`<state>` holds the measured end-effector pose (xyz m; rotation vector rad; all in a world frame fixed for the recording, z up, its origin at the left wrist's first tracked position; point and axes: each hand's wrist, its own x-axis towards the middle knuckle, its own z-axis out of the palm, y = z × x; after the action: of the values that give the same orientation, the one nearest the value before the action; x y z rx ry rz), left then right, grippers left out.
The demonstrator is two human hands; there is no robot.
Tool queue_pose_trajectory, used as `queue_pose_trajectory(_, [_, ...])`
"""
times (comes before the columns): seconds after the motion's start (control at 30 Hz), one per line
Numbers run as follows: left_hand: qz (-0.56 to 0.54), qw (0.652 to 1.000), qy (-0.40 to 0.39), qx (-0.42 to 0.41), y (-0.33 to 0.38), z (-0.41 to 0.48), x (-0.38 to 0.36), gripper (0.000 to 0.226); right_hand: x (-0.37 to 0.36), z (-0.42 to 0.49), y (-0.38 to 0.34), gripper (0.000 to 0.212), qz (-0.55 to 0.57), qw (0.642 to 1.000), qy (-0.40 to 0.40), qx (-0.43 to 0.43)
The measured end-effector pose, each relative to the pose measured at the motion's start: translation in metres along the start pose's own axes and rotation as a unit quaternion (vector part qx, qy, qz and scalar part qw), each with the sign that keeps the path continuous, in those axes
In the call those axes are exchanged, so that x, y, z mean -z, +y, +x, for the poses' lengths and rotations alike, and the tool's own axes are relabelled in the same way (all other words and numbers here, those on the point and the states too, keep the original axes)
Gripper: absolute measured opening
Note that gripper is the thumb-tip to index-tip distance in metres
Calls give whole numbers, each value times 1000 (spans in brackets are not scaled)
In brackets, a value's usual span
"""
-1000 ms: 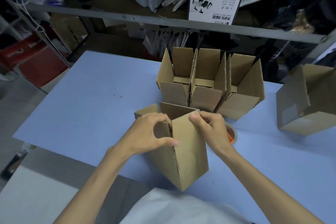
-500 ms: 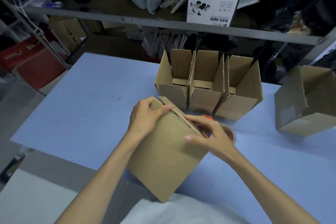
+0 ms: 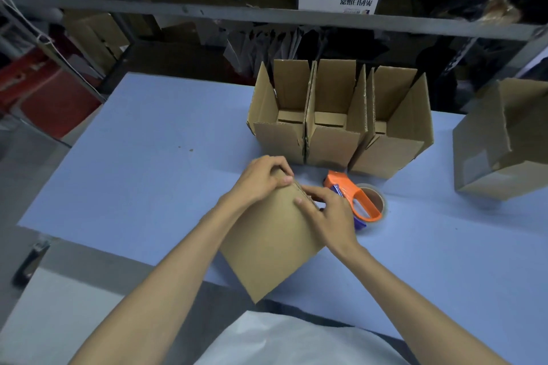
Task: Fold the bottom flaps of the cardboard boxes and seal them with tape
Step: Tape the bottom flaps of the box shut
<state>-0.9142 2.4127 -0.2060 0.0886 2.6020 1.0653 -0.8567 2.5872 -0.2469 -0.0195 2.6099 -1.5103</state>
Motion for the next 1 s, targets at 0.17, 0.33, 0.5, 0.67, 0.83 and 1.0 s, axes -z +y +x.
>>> queue_pose_trajectory(0.17, [91, 994, -60, -24, 6, 26, -20, 1, -17, 3, 9, 19, 8, 996, 59, -61])
queue_pose_trajectory(0.33, [132, 983, -122, -49, 5, 38, -44, 7, -25, -17, 25, 25, -17, 990, 63, -124])
queue_pose_trajectory(0.5, [171, 975, -108, -88, 2, 33, -61, 27, -10, -32, 35, 18, -8, 986, 8, -166])
queue_pose_trajectory(0.67, [156, 985, 67, 8, 1, -16, -96, 88, 26, -14, 50, 26, -158, 978, 92, -100])
queue_pose_trajectory(0.83, [225, 974, 24, 28, -24, -36, -113, 102, 16, 26, 64, 48, -288, 947, 4, -139])
queue_pose_trajectory(1.0, [247, 968, 33, -7, -33, -35, -102, 98, 7, 25, 84, 54, -332, 926, 32, -177])
